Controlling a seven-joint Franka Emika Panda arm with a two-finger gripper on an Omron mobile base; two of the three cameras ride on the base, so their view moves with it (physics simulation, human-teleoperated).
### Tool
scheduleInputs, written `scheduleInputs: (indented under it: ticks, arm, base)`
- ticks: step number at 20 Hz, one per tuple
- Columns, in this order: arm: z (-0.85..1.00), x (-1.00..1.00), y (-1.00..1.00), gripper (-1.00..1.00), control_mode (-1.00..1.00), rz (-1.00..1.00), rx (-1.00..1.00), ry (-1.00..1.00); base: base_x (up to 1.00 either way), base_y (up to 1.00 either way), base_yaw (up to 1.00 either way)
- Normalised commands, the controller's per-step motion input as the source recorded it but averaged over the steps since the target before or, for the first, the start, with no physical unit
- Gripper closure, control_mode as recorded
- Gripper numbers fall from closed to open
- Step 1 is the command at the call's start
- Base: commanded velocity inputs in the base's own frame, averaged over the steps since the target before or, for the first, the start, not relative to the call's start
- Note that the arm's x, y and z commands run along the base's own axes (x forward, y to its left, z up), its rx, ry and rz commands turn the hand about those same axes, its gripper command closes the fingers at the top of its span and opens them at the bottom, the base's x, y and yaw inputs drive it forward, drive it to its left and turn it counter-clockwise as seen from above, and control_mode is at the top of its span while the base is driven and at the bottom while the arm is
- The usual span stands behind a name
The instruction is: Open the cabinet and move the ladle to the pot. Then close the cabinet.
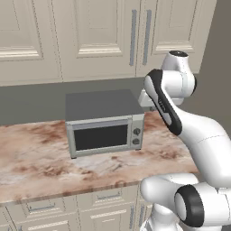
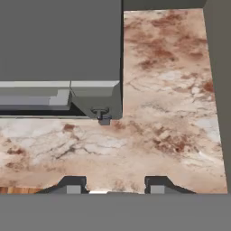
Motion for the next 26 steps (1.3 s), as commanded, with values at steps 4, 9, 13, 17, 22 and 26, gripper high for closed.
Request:
scheduleInputs:
  ticks: [4,9,13,17,22,26]
  arm:
    - [0.01,-0.1,0.0,-1.0,-1.0,0.0,0.0,-0.05]
    - [0.23,-0.17,0.07,-1.0,-1.0,0.0,-0.05,-0.3]
    - [0.44,-0.01,0.0,-1.0,-1.0,0.0,-0.01,-0.26]
    - [0.56,0.0,0.0,-1.0,-1.0,0.0,-0.01,-0.23]
    - [0.57,0.0,0.0,-1.0,-1.0,0.0,-0.04,-0.16]
    - [0.56,0.0,0.0,-1.0,-1.0,0.0,-0.02,-0.07]
  base:
    - [0.0,0.0,0.0]
    - [0.0,0.0,0.0]
    - [0.0,0.0,0.0]
    - [0.0,0.0,0.0]
    - [0.0,0.0,0.0]
    - [0.0,0.0,0.0]
